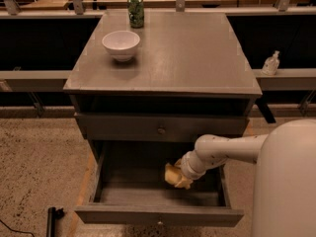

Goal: Place sponge into middle drawer

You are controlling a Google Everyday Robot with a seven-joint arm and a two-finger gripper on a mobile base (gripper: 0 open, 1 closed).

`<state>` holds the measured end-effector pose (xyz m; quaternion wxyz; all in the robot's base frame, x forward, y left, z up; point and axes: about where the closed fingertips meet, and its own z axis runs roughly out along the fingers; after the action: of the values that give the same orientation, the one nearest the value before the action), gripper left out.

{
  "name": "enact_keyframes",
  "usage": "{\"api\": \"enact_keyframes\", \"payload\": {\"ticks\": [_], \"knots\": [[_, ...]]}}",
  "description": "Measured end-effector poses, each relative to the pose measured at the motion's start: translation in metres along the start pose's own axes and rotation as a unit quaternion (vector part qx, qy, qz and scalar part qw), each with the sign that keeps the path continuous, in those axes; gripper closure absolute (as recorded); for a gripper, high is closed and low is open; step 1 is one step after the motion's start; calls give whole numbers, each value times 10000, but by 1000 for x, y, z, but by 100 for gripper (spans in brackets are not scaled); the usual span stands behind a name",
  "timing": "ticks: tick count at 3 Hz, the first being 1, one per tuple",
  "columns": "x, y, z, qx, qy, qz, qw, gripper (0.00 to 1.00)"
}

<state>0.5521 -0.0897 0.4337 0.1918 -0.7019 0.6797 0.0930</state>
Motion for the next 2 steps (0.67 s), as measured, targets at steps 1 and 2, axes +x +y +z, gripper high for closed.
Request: {"api": "enact_keyframes", "payload": {"ticks": [1, 2], "knots": [[-6, -4, -2, 120, 195, 66, 9997, 0], [-7, 2, -18, 138, 126, 205, 9996, 0]]}}
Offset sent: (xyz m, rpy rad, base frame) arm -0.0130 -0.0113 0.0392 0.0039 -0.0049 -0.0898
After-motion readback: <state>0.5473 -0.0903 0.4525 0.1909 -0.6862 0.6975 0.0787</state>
